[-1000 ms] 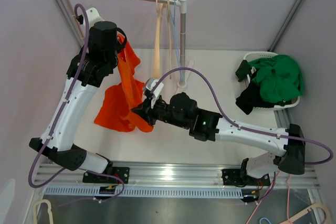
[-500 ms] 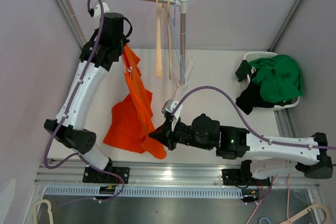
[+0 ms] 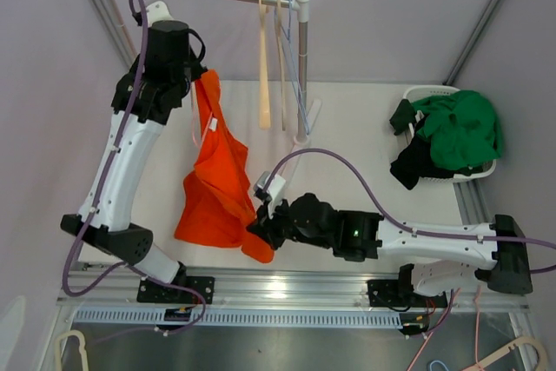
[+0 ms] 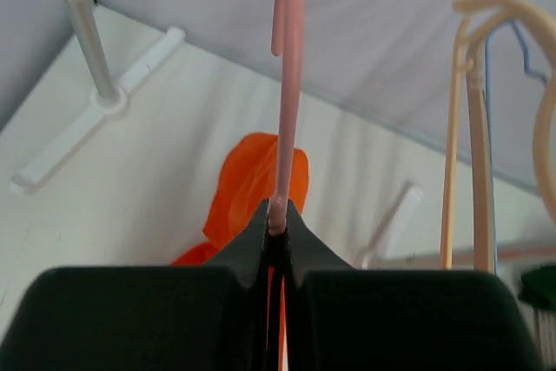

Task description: Remove the t-shirt from the hanger

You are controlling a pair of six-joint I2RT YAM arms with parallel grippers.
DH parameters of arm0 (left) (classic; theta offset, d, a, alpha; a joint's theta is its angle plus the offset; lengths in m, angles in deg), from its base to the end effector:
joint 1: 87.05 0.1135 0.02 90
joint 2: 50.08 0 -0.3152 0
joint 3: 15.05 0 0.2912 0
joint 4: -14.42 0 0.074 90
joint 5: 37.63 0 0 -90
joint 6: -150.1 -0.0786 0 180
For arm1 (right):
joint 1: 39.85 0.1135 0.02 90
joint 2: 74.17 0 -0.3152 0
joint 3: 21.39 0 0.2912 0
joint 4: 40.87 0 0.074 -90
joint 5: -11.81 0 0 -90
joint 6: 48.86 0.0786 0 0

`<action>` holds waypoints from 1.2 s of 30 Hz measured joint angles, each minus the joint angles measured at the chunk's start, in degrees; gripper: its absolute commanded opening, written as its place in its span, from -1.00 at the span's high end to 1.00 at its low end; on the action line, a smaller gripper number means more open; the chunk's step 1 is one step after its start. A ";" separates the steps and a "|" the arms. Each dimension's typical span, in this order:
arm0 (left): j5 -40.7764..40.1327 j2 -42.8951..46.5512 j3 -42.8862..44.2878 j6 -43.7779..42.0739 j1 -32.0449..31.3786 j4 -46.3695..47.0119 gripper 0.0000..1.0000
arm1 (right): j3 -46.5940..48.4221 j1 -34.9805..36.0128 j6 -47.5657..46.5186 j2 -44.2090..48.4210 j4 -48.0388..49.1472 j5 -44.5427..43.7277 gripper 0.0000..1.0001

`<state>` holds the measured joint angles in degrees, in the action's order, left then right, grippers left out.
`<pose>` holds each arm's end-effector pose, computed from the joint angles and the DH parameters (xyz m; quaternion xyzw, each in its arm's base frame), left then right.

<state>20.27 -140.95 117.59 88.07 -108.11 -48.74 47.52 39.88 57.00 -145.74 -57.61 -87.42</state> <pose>0.3630 -0.0950 0.5714 -0.2034 0.7830 -0.0169 0.5876 0.0756 0.3463 0.3487 -0.3908 0.7150 0.3825 0.4356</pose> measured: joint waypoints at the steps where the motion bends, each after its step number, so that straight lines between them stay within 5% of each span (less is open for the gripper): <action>1: 1.73 1.95 -3.02 0.35 -0.02 0.37 0.99 | 0.00 -1.09 0.00 -0.02 0.00 0.20 1.00; 12: 16.37 34.77 -32.04 2.25 -7.80 2.47 0.99 | 1.75 -14.01 -0.02 -0.46 -0.79 -2.75 1.00; 18: 16.81 47.43 -35.26 1.33 -7.76 -1.14 0.99 | 1.33 -14.25 0.09 2.69 -5.53 -7.17 1.00; 22: 12.57 45.75 -27.91 -1.44 -7.48 -5.57 0.99 | 1.03 -17.66 -0.07 9.81 -9.20 -10.38 1.00; 26: 13.68 42.16 -25.00 -3.72 -5.92 -6.03 0.99 | 1.90 -30.32 -0.59 15.04 -11.17 -9.09 1.00; 32: 19.37 35.74 -24.94 -5.16 -3.78 -5.40 0.99 | 10.86 -54.69 -0.11 9.31 -12.13 4.44 1.00; 36: 23.08 31.21 -24.90 -5.55 -2.12 -2.10 0.99 | 20.87 -63.12 -1.27 3.06 -12.46 10.88 1.00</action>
<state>43.36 -109.74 92.69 82.52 -110.23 -50.83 68.39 -23.25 55.73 -142.68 -70.07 -76.54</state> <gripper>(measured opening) 0.036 0.009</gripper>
